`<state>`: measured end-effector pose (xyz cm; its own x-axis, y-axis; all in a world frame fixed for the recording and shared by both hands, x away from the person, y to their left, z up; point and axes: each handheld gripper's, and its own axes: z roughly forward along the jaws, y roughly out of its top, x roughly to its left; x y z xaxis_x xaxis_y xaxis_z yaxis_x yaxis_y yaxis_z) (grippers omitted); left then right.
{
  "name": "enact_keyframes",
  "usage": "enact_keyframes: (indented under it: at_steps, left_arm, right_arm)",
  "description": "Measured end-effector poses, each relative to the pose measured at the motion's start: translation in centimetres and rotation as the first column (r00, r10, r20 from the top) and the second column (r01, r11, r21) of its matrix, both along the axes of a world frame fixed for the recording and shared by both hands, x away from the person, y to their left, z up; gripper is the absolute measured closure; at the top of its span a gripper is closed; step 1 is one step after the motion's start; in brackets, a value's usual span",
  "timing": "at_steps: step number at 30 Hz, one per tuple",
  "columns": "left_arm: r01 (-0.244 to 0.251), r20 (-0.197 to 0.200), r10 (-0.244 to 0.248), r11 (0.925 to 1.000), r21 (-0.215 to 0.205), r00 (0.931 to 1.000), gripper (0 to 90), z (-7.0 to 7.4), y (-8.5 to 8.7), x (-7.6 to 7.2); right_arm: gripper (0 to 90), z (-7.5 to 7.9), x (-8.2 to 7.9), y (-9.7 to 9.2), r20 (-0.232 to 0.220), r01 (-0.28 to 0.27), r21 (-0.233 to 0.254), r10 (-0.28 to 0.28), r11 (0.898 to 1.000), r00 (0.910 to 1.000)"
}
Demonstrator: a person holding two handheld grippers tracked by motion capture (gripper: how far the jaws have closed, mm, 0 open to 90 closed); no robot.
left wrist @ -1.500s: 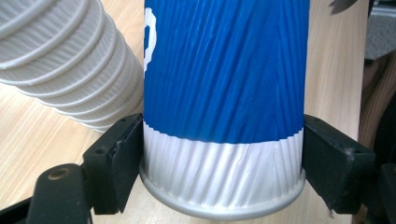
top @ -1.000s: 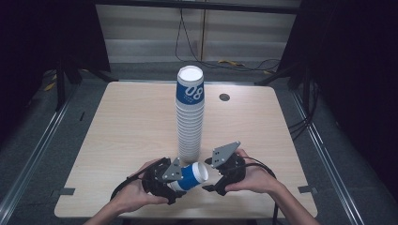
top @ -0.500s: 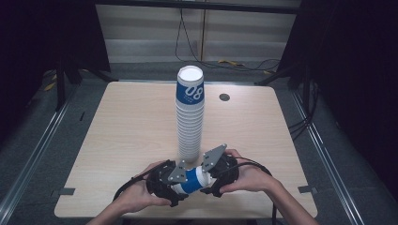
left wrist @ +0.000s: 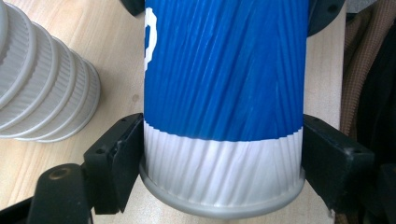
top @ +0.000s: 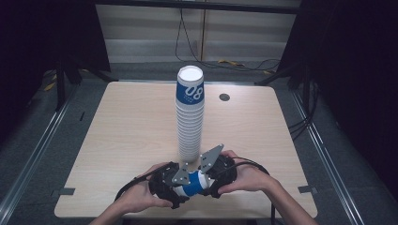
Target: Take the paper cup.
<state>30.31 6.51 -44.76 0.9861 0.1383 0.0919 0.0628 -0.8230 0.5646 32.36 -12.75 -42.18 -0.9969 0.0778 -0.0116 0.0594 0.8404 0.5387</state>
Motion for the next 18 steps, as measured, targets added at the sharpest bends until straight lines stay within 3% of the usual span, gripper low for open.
enact_keyframes:
  at_steps: [2,5,9,11,14,15,16,18]
  left_arm:
    - [-0.009,0.014,0.009,0.9999,-0.008,0.9999,20.2,0.01,0.06,-0.02]
    - [0.005,0.0,-0.005,1.0,0.003,1.0,19.9,-0.01,0.19,-0.06]
    - [-0.002,0.022,0.002,0.9995,-0.032,0.9998,18.2,-0.14,0.23,-0.06]
    - [0.01,0.033,-0.009,0.9996,-0.025,0.9994,17.3,-0.01,0.5,0.03]
    - [-0.009,0.031,0.01,0.9987,-0.051,0.9995,16.1,-0.14,0.65,0.11]
    - [0.002,0.028,-0.001,0.9995,-0.033,0.9996,15.8,-0.02,0.77,0.24]
    - [-0.006,0.022,0.007,0.9986,-0.052,0.9997,15.8,-0.14,0.77,0.22]
    - [-0.015,0.019,0.016,0.9985,-0.053,0.9997,15.6,-0.15,0.89,0.27]
  right_arm:
    - [26.3,-0.1,-0.03,0.09,-0.001,-0.018,-0.008,0.018,1.0,0.9998]
    - [27.6,-0.25,-0.13,0.19,-0.006,-0.013,-0.016,0.013,1.0,0.9999]
    - [27.9,-0.33,-0.07,0.07,0.004,-0.017,-0.019,0.017,1.0,0.9998]
    - [28.1,-0.25,-0.02,-0.14,0.002,-0.015,-0.015,0.015,1.0,0.9999]
    - [28.2,-0.18,-0.09,-0.34,0.004,-0.005,-0.006,0.005,1.0,1.0]
    - [28.3,-0.17,-0.12,-0.41,0.003,-0.001,-0.004,0.001,1.0,1.0]
    - [28.3,-0.16,-0.13,-0.44,0.004,0.0,-0.001,0.0,1.0,1.0]
    - [28.4,-0.14,-0.16,-0.52,0.004,0.004,0.003,-0.004,1.0,1.0]
